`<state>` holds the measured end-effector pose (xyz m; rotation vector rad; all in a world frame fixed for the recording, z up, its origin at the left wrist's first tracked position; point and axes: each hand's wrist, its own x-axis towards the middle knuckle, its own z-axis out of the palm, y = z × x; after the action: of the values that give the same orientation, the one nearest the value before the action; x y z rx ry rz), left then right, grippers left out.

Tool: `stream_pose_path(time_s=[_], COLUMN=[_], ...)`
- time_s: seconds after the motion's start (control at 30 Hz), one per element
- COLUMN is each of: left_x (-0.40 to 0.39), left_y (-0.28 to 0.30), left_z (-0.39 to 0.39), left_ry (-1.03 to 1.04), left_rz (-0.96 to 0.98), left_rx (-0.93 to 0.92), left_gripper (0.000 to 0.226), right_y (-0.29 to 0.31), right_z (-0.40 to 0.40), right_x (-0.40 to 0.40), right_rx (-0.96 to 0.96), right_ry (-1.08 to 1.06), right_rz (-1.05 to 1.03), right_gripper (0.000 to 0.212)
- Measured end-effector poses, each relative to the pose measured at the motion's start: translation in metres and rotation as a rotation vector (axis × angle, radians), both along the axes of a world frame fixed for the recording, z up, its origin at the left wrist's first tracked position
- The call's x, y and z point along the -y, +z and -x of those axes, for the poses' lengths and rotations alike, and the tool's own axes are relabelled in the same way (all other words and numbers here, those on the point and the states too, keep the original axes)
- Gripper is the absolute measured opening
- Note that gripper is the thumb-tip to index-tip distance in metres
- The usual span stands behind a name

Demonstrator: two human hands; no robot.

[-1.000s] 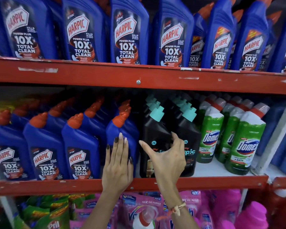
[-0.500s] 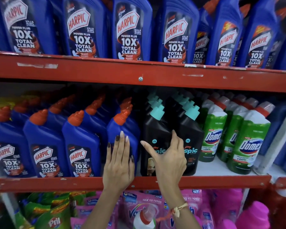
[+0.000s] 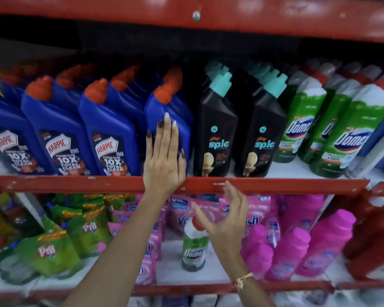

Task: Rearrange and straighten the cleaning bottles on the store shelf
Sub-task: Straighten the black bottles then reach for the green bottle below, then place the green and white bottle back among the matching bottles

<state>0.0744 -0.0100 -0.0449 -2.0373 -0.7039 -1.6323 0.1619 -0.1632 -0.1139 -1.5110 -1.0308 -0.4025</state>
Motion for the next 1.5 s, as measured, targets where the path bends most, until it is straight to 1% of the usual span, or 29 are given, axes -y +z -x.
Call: stream_pose_path(time_s=[0.07, 0.13, 0.23, 0.37, 0.47, 0.53, 0.63, 0.77, 0.9, 1.03, 1.13, 1.3, 1.4, 1.5], left_x=[0.001, 0.001, 0.0, -0.005, -0.008, -0.003, 0.0, 0.002, 0.002, 0.003, 0.003, 0.002, 0.003, 0.002], left_y=[-0.004, -0.006, -0.004, 0.001, 0.003, 0.004, -0.001, -0.007, -0.008, -0.008, -0.009, -0.01, -0.011, -0.012], left_z=[0.001, 0.002, 0.001, -0.001, -0.001, 0.001, 0.003, 0.002, 0.002, 0.003, 0.004, 0.003, 0.003, 0.003], left_ry=[-0.002, -0.008, -0.006, 0.008, 0.011, 0.012, 0.018, 0.026, 0.029, 0.04, 0.046, 0.034, 0.025, 0.033], left_rz=[0.01, 0.011, -0.005, -0.026, -0.022, -0.024, -0.02, -0.006, -0.002, 0.002, 0.007, -0.005, 0.005, 0.021], left_rx=[0.006, 0.002, 0.004, 0.02, 0.024, 0.019, 0.014, 0.013, 0.013, 0.005, -0.003, -0.015, -0.015, -0.018], left_gripper=[0.057, 0.057, 0.057, 0.058, 0.059, 0.06, 0.061, 0.061, 0.061, 0.063, 0.065, 0.065, 0.067, 0.069], right_y=[-0.037, -0.066, -0.089, -0.102, -0.107, -0.109, -0.116, -0.115, -0.09, -0.045, -0.008, 0.052, 0.085, 0.114], right_z=[0.009, 0.02, 0.03, 0.034, 0.036, 0.036, 0.036, 0.034, 0.028, 0.016, 0.002, -0.026, -0.044, -0.064], right_x=[0.011, 0.018, 0.018, 0.013, 0.008, 0.011, 0.02, 0.034, 0.044, 0.05, 0.053, 0.058, 0.061, 0.063], right_rx=[-0.055, -0.119, -0.219, -0.364, -0.423, -0.471, -0.473, -0.429, -0.464, -0.432, -0.34, -0.216, -0.167, -0.113], right_ry=[-0.001, -0.002, 0.018, 0.005, -0.024, -0.014, -0.002, -0.013, 0.029, 0.046, 0.021, -0.046, -0.108, -0.173], right_rz=[0.159, 0.276, 0.36, 0.395, 0.369, 0.36, 0.379, 0.347, 0.296, 0.144, 0.007, -0.164, -0.241, -0.291], right_gripper=[0.09, 0.093, 0.093, 0.093, 0.079, 0.075, 0.075, 0.076, 0.074, 0.074, 0.072, 0.069, 0.066, 0.069])
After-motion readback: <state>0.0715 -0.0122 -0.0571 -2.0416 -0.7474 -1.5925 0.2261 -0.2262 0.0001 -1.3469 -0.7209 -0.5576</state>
